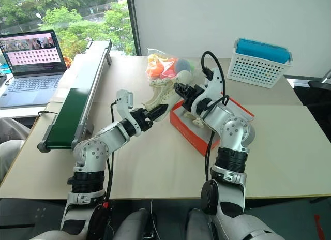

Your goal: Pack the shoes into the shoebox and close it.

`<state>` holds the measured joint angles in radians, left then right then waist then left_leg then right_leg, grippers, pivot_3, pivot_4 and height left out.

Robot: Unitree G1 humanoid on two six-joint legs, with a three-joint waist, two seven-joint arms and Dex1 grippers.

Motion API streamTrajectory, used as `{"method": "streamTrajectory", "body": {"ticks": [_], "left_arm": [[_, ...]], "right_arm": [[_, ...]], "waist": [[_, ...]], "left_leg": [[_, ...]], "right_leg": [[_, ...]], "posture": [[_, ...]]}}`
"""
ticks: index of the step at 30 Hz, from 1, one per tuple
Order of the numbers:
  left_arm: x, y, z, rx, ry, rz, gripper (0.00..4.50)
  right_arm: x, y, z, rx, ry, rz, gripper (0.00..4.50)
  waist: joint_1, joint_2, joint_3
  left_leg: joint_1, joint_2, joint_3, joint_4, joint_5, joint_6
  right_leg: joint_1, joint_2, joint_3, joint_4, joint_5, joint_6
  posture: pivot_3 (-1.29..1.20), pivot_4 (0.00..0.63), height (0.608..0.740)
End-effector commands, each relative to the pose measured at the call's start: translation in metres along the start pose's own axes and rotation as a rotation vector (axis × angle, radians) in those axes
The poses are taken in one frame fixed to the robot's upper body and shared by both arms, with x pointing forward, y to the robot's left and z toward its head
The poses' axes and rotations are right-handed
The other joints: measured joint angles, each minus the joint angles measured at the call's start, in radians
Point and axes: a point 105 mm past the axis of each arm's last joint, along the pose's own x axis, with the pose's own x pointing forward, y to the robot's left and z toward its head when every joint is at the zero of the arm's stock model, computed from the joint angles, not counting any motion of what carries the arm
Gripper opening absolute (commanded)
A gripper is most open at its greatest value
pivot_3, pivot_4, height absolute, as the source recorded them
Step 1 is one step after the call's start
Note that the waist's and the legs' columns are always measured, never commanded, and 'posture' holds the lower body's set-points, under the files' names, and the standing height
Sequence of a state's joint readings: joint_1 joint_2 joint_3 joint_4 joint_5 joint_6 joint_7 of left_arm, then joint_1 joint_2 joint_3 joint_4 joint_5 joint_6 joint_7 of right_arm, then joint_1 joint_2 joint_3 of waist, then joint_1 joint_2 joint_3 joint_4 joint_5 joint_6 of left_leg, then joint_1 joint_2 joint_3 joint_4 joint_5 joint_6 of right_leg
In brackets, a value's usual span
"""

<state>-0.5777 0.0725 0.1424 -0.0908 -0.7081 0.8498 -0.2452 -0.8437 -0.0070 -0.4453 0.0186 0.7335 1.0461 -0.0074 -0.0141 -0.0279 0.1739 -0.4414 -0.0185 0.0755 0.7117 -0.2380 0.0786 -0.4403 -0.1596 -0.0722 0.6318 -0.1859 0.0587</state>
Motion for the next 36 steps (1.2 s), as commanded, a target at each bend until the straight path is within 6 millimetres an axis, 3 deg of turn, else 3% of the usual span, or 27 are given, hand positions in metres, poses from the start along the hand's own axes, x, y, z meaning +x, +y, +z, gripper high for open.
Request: {"method": "streamTrajectory", "body": {"ticks": [1,4,9,15,18,20,22,25,31,36], "left_arm": [[-0.001,-0.013,0.009,0.109,-0.024,-0.041,2.77],[-0.001,-0.004,0.006,0.219,-0.006,0.018,2.77],[-0.005,-0.012,0.000,0.337,0.012,-0.035,4.45],[-0.017,-0.015,-0.015,0.332,0.076,-0.092,4.45],[-0.021,-0.013,-0.023,0.352,0.108,-0.093,4.45],[-0.022,-0.015,-0.026,0.353,0.117,-0.113,4.45],[-0.023,-0.021,-0.029,0.349,0.131,-0.160,4.45],[-0.028,-0.032,-0.036,0.342,0.161,-0.252,4.45],[-0.041,-0.036,-0.049,0.335,0.242,-0.356,4.45],[-0.043,-0.039,-0.050,0.328,0.239,-0.356,4.45]], "right_arm": [[-0.002,0.018,0.012,-0.001,-0.051,0.067,0.67],[-0.003,0.022,0.013,0.023,-0.064,0.080,0.67],[-0.008,0.019,0.031,0.080,-0.151,0.055,0.65],[-0.037,-0.012,0.092,0.035,-0.278,-0.042,0.65],[-0.048,-0.011,0.112,-0.272,-0.220,-0.102,0.65],[-0.049,0.000,0.107,-0.533,-0.077,-0.070,0.65],[-0.049,0.008,0.088,-0.809,0.123,-0.005,0.65],[-0.049,-0.006,0.064,-1.083,0.345,0.039,0.65],[-0.035,-0.040,0.042,-1.381,0.595,0.096,0.65],[-0.022,-0.050,0.037,-1.451,0.637,0.141,0.65]], "waist": [[0.000,0.000,0.000],[0.000,0.000,0.000],[-0.001,0.001,0.000],[0.008,0.003,0.002],[0.009,0.006,0.003],[0.003,0.009,0.005],[-0.008,0.010,0.006],[-0.024,0.010,0.005],[-0.017,0.010,0.005],[0.006,0.010,0.006]], "left_leg": [[0.000,0.000,0.000,0.000,0.000,0.000],[0.000,0.000,0.000,0.000,0.000,0.000],[0.000,0.000,0.000,-0.001,0.000,0.000],[-0.001,-0.001,0.000,0.000,0.000,0.000],[-0.001,-0.001,0.000,-0.001,-0.001,0.001],[-0.001,-0.001,0.002,-0.001,-0.001,0.002],[-0.001,0.000,0.005,-0.001,-0.003,0.006],[0.001,0.001,0.005,-0.001,-0.007,0.011],[0.001,0.001,0.005,0.001,-0.006,0.011],[0.000,0.000,0.005,0.001,-0.003,0.005]], "right_leg": [[0.000,0.000,0.000,0.000,0.000,0.000],[0.000,0.000,0.000,0.000,0.000,0.000],[-0.001,0.000,0.000,0.000,0.000,0.000],[-0.001,-0.001,0.000,-0.001,0.000,0.000],[-0.001,-0.001,0.000,-0.003,0.000,0.000],[-0.002,-0.001,0.002,-0.004,0.000,0.000],[-0.003,-0.001,0.004,-0.004,-0.001,0.000],[-0.002,0.000,0.005,-0.004,-0.002,-0.001],[-0.002,-0.001,0.005,-0.003,-0.002,-0.001],[-0.001,-0.003,0.004,-0.006,-0.002,0.000]], "posture": [[0.00,0.150,0.699],[0.00,0.150,0.699],[0.00,0.150,0.699],[0.00,0.150,0.699],[0.00,0.150,0.699],[0.00,0.150,0.699],[0.00,0.150,0.699],[0.00,0.150,0.699],[0.00,0.150,0.699],[0.00,0.150,0.699]]}}
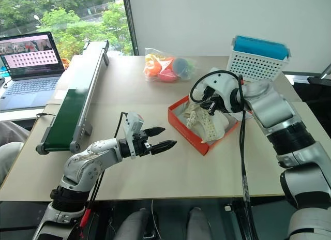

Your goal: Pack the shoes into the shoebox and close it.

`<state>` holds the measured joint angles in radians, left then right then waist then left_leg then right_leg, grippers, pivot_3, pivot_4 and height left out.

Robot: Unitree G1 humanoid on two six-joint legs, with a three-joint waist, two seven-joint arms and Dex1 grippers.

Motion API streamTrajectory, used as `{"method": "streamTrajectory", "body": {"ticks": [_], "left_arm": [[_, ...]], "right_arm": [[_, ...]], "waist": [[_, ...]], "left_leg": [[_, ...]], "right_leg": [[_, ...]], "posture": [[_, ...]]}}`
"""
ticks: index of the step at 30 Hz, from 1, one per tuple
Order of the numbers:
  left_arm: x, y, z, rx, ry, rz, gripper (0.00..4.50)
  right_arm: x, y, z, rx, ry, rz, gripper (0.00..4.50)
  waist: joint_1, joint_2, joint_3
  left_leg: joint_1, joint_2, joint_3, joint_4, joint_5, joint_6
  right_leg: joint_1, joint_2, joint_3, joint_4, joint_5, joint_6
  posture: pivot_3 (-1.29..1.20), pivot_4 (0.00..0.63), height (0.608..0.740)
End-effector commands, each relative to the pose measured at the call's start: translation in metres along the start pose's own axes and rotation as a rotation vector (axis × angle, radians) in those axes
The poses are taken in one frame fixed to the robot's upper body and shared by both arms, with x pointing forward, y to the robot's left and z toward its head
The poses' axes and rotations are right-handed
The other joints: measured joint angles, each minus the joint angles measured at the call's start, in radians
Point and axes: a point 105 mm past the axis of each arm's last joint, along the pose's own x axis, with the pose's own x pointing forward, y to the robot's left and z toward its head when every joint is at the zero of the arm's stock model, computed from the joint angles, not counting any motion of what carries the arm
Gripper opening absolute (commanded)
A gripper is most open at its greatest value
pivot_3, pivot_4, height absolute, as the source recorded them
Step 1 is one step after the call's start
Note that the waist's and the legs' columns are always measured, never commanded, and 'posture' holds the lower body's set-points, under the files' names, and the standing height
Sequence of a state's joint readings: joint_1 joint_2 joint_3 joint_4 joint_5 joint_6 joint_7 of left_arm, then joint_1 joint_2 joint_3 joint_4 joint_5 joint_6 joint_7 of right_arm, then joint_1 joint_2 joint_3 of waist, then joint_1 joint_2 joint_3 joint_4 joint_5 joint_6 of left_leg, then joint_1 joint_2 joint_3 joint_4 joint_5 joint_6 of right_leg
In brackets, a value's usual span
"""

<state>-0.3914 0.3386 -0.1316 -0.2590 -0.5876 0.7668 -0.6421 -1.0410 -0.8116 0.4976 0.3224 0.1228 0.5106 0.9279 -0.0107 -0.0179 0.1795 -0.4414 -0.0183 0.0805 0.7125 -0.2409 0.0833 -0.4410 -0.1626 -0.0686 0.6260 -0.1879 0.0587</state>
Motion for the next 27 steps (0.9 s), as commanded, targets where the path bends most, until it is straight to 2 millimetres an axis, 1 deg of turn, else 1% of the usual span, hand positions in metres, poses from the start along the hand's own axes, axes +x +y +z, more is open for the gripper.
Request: {"method": "streamTrajectory", "body": {"ticks": [1,4,7,10,13,17,19,20,23,25,27], "left_arm": [[0.000,-0.013,0.009,0.024,-0.037,-0.038,4.45],[-0.002,-0.014,0.007,0.017,-0.034,-0.031,4.45],[-0.003,-0.014,0.006,0.015,-0.030,-0.022,4.45],[-0.004,-0.012,0.005,0.017,-0.023,-0.004,4.45],[-0.004,-0.009,0.004,0.019,-0.019,0.012,4.45],[-0.003,-0.007,0.003,0.020,-0.012,0.016,4.45],[-0.001,-0.007,0.003,0.020,-0.012,0.015,4.45],[0.000,-0.007,0.003,0.021,-0.012,0.016,4.45],[0.001,-0.007,0.005,0.022,-0.014,0.015,4.45],[0.002,-0.007,0.005,0.024,-0.015,0.017,4.45],[0.002,-0.005,0.005,0.028,-0.017,0.027,4.45]], "right_arm": [[-0.001,-0.015,0.009,-0.089,-0.007,-0.032,0.65],[0.000,-0.021,0.016,-0.104,-0.018,-0.034,0.65],[0.004,-0.016,0.019,-0.114,-0.030,0.001,0.65],[0.020,0.004,0.004,-0.111,0.011,0.065,0.65],[0.032,0.021,-0.011,-0.086,0.053,0.127,0.65],[0.044,0.036,-0.030,-0.084,0.134,0.184,0.65],[0.053,0.044,-0.040,-0.069,0.185,0.215,0.65],[0.058,0.046,-0.047,-0.072,0.213,0.219,0.65],[0.068,0.041,-0.061,-0.071,0.271,0.167,0.65],[0.073,0.038,-0.066,-0.062,0.289,0.139,0.65],[0.076,0.038,-0.068,-0.051,0.293,0.137,0.65]], "waist": [[0.004,0.000,0.000],[0.007,0.000,0.000],[0.007,0.000,0.000],[0.006,0.000,0.000],[0.007,0.000,0.000],[0.007,0.000,0.000],[0.007,0.000,0.000],[0.007,0.000,0.000],[0.005,-0.004,-0.003],[0.004,-0.006,-0.005],[0.003,-0.008,-0.007]], "left_leg": [[0.000,0.000,0.000,0.000,0.000,0.000],[-0.001,-0.001,0.000,0.001,0.000,0.000],[-0.001,0.000,0.000,0.000,0.000,-0.001],[0.000,0.000,0.000,0.000,0.001,-0.001],[0.000,0.000,-0.001,0.001,0.001,-0.002],[0.000,-0.001,-0.001,0.001,0.001,-0.002],[0.000,0.000,-0.001,0.001,0.001,-0.002],[0.001,0.000,-0.001,0.001,0.001,-0.002],[0.004,0.000,-0.002,0.001,0.001,-0.003],[0.009,0.000,-0.002,0.000,0.001,-0.003],[0.017,0.000,-0.003,-0.001,-0.002,-0.008]], "right_leg": [[0.000,0.000,0.000,0.000,0.000,0.000],[0.000,-0.001,0.000,0.000,0.000,0.000],[-0.001,-0.001,-0.001,0.000,0.000,0.000],[0.000,-0.001,-0.001,0.001,0.000,0.000],[0.000,-0.001,-0.001,0.001,0.000,0.000],[0.000,-0.001,-0.001,0.001,0.000,0.000],[0.001,-0.001,-0.001,0.001,0.000,0.000],[0.001,-0.001,-0.001,0.001,0.000,0.000],[0.004,0.000,-0.001,0.002,0.000,0.000],[0.008,0.000,-0.002,0.002,0.000,0.000],[0.016,0.000,-0.002,0.000,0.000,0.000]], "posture": [[0.00,0.150,0.699],[0.00,0.150,0.699],[0.00,0.150,0.699],[0.00,0.150,0.699],[0.00,0.150,0.699],[0.00,0.150,0.699],[0.00,0.150,0.699],[0.00,0.150,0.699],[0.00,0.150,0.699],[0.00,0.150,0.699],[0.00,0.150,0.699]]}}
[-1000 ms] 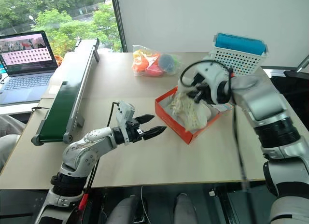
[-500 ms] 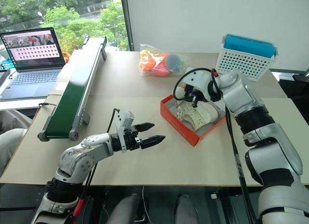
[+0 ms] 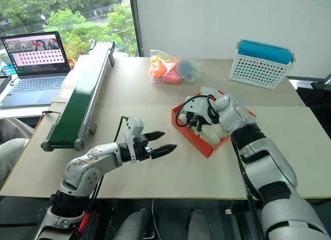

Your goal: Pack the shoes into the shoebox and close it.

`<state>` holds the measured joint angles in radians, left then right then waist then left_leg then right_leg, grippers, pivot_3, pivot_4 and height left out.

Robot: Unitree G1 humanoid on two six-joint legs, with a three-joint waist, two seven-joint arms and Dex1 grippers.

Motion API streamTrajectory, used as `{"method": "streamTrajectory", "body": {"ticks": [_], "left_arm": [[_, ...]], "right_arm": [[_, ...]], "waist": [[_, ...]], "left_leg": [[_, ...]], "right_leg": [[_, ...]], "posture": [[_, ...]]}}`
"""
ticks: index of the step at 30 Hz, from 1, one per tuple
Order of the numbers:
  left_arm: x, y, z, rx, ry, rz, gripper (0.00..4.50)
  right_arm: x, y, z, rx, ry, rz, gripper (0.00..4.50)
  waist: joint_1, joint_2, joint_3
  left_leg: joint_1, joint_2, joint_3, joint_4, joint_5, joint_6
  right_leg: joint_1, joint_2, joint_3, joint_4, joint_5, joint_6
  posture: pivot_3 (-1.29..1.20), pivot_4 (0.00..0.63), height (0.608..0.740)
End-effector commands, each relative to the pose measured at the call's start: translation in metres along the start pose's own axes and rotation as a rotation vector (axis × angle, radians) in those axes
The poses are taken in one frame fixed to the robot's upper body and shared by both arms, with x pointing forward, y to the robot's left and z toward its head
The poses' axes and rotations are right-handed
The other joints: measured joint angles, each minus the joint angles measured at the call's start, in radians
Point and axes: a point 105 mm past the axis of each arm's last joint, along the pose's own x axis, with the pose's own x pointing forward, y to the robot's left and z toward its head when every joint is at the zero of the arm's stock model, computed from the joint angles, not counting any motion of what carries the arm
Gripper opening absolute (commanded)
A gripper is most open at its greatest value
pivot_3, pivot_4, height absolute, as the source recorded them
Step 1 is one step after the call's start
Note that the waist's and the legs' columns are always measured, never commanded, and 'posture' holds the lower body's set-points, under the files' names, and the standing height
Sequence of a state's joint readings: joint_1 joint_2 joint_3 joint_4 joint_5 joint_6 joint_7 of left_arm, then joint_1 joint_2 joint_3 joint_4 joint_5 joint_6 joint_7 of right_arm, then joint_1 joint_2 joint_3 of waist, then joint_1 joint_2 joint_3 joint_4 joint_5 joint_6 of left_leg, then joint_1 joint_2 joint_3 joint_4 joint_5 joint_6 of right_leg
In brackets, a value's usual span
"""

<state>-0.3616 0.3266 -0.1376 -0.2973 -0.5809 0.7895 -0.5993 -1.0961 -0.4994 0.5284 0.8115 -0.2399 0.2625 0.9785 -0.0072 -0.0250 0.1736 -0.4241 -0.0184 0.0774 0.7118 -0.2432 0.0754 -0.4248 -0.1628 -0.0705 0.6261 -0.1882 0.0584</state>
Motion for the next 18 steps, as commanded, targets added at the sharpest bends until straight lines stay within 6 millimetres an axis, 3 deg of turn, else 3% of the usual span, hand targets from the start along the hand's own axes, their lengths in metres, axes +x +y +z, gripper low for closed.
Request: {"method": "streamTrajectory", "body": {"ticks": [1,6,10,13,15,18], "left_arm": [[0.003,-0.001,0.012,0.037,-0.031,0.001,4.45],[0.005,-0.001,0.012,0.034,-0.035,0.000,4.45],[0.005,0.001,0.013,0.033,-0.033,0.004,4.45],[0.005,0.002,0.013,0.032,-0.032,0.007,4.45],[0.005,0.002,0.013,0.031,-0.032,0.006,4.50],[0.006,0.002,0.013,0.029,-0.032,0.006,4.50]], "right_arm": [[0.013,0.009,-0.034,0.049,0.106,0.009,0.65],[0.019,0.013,-0.033,0.098,0.088,0.006,0.65],[0.005,0.002,-0.016,0.178,-0.016,-0.015,0.65],[0.001,0.003,-0.015,0.189,-0.026,-0.010,0.65],[0.002,0.009,-0.016,0.210,-0.027,0.016,1.51],[0.006,0.020,-0.017,0.198,-0.022,0.062,2.42]], "waist": [[0.000,-0.001,-0.002],[-0.003,-0.004,-0.008],[-0.004,-0.003,-0.008],[-0.005,-0.003,-0.008],[-0.005,-0.003,-0.008],[-0.003,-0.002,-0.007]], "left_leg": [[0.003,0.000,-0.001,0.000,-0.002,0.000],[0.005,0.000,-0.003,0.000,-0.002,-0.002],[0.004,0.000,-0.003,-0.001,-0.002,-0.003],[0.002,0.000,-0.002,-0.001,-0.002,-0.003],[0.001,0.000,-0.002,-0.001,-0.002,-0.004],[0.000,0.000,-0.002,-0.001,-0.002,-0.004]], "right_leg": [[0.001,0.000,0.000,-0.001,0.000,0.000],[0.002,0.000,-0.001,0.000,0.000,0.000],[0.002,0.000,-0.001,0.000,0.000,0.000],[0.001,0.000,0.000,0.001,0.000,0.000],[0.001,0.000,0.000,0.000,-0.001,0.000],[0.000,0.000,-0.001,0.000,-0.001,0.000]], "posture": [[0.00,0.150,0.699],[0.00,0.150,0.699],[0.00,0.150,0.699],[0.00,0.150,0.699],[0.00,0.150,0.699],[0.00,0.150,0.699]]}}
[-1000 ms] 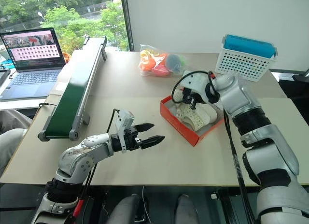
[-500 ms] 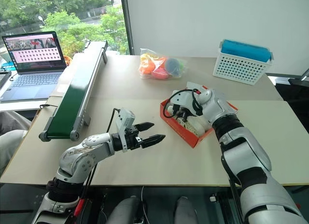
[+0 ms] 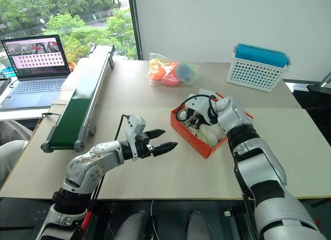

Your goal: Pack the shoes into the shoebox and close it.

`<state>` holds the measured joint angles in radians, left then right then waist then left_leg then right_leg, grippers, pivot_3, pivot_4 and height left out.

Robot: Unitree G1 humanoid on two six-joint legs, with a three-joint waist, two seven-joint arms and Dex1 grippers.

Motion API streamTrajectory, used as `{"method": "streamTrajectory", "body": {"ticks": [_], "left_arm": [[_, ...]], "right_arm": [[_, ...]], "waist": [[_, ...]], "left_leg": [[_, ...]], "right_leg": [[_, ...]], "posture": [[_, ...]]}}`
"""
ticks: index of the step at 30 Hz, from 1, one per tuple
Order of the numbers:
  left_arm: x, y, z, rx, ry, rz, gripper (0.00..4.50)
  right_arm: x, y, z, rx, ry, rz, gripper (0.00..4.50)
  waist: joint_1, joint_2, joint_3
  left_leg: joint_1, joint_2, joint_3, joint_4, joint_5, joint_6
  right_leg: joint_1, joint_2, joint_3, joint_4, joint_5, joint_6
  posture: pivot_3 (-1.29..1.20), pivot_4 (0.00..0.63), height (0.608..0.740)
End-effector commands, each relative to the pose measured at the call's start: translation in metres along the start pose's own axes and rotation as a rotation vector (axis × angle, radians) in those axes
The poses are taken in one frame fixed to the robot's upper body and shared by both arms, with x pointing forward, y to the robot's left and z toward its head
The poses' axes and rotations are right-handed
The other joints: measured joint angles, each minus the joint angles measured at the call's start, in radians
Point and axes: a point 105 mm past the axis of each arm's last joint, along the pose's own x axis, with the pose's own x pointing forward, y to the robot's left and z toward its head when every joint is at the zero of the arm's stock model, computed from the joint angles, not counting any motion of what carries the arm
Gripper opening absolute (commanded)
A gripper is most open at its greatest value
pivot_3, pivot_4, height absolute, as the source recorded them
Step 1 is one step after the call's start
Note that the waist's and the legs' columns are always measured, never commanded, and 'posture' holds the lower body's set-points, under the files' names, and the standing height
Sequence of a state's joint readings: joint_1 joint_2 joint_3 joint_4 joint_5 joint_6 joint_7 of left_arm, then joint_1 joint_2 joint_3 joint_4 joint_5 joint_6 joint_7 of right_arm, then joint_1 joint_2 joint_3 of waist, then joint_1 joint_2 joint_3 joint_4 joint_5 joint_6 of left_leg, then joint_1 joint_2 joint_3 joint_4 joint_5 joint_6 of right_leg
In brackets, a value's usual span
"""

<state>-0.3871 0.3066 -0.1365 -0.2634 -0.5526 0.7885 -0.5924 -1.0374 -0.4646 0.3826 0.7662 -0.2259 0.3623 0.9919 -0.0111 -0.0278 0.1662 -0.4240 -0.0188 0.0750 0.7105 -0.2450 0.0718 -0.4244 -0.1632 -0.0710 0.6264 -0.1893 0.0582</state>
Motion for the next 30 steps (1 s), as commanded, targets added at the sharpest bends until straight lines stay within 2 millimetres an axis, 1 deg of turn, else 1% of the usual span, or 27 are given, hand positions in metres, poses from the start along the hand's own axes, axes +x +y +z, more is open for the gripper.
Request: {"method": "streamTrajectory", "body": {"ticks": [1,2,5,7,10,14,18,20,21,23,26,30], "left_arm": [[0.002,-0.003,0.011,0.025,-0.035,-0.014,4.50],[0.002,-0.003,0.012,0.024,-0.037,-0.013,4.50],[0.002,-0.003,0.011,0.021,-0.037,-0.010,4.50],[0.002,-0.003,0.010,0.020,-0.036,-0.008,4.50],[0.001,-0.002,0.011,0.018,-0.039,-0.004,4.50],[0.001,-0.001,0.011,0.019,-0.039,0.001,4.50],[0.001,-0.002,0.011,0.019,-0.040,0.000,4.50],[0.002,-0.001,0.012,0.018,-0.039,-0.001,4.50],[0.003,-0.001,0.012,0.018,-0.039,-0.002,4.50],[0.003,0.000,0.012,0.018,-0.039,-0.003,4.50],[0.004,0.002,0.014,0.016,-0.041,-0.003,4.50],[0.005,0.003,0.015,0.019,-0.039,-0.006,4.50]], "right_arm": [[0.005,0.014,-0.018,0.013,0.061,0.059,2.81],[0.007,0.017,-0.019,-0.002,0.066,0.069,3.08],[0.011,0.018,-0.018,-0.034,0.072,0.059,4.21],[0.011,0.017,-0.017,-0.034,0.071,0.055,4.21],[0.003,0.006,-0.006,-0.022,0.036,0.019,4.21],[-0.015,-0.014,0.004,-0.019,0.006,-0.049,4.21],[-0.027,-0.024,0.007,-0.019,-0.003,-0.084,4.21],[-0.036,-0.030,0.010,-0.015,-0.013,-0.107,4.21],[-0.041,-0.033,0.012,-0.014,-0.020,-0.115,4.21],[-0.048,-0.034,0.015,-0.011,-0.035,-0.119,4.21],[-0.057,-0.029,0.018,-0.008,-0.055,-0.108,4.21],[-0.065,-0.025,0.018,0.022,-0.076,-0.112,4.21]], "waist": [[0.002,0.001,0.000],[0.003,0.001,0.000],[0.003,0.001,0.001],[0.002,0.001,0.001],[0.000,0.001,0.001],[0.000,0.003,0.003],[-0.001,0.004,0.003],[0.000,0.004,0.003],[0.000,0.005,0.003],[0.000,0.005,0.004],[0.000,0.005,0.004],[0.000,0.005,0.004]], "left_leg": [[0.000,0.000,0.000,0.000,0.000,0.000],[0.000,0.000,0.000,0.000,0.000,0.000],[0.000,0.000,0.000,0.000,0.000,0.000],[-0.001,0.000,0.000,0.000,0.000,0.000],[-0.001,0.000,0.000,0.000,0.000,0.000],[-0.002,0.000,0.000,0.000,0.000,0.000],[-0.006,0.000,0.000,0.000,0.000,0.000],[-0.007,0.000,0.000,0.000,0.003,0.006],[-0.008,0.000,0.000,0.000,0.004,0.006],[-0.012,-0.001,0.000,0.000,0.004,0.006],[-0.015,-0.001,0.001,0.001,0.004,0.006],[-0.016,0.000,0.001,0.001,0.004,0.007]], "right_leg": [[0.000,0.000,0.000,0.000,0.000,0.000],[0.000,0.000,0.000,0.000,0.000,0.000],[0.000,0.000,0.000,0.000,0.000,0.000],[-0.001,0.000,0.000,0.000,0.000,0.000],[-0.001,0.000,0.000,0.000,-0.001,0.000],[-0.002,0.000,0.000,0.000,-0.001,0.000],[-0.005,0.000,0.000,0.000,-0.001,0.000],[-0.007,0.000,0.000,0.000,0.000,0.000],[-0.009,0.000,0.000,0.000,0.000,0.000],[-0.012,0.000,0.000,0.001,0.000,0.000],[-0.015,0.000,0.000,0.002,0.000,0.000],[-0.015,0.000,0.000,0.001,0.000,0.000]], "posture": [[0.00,0.150,0.699],[0.00,0.150,0.699],[0.00,0.150,0.699],[0.00,0.150,0.699],[0.00,0.150,0.699],[0.00,0.150,0.699],[0.00,0.150,0.699],[0.00,0.150,0.699],[0.00,0.150,0.699],[0.00,0.150,0.699],[0.00,0.150,0.699],[0.00,0.150,0.699]]}}
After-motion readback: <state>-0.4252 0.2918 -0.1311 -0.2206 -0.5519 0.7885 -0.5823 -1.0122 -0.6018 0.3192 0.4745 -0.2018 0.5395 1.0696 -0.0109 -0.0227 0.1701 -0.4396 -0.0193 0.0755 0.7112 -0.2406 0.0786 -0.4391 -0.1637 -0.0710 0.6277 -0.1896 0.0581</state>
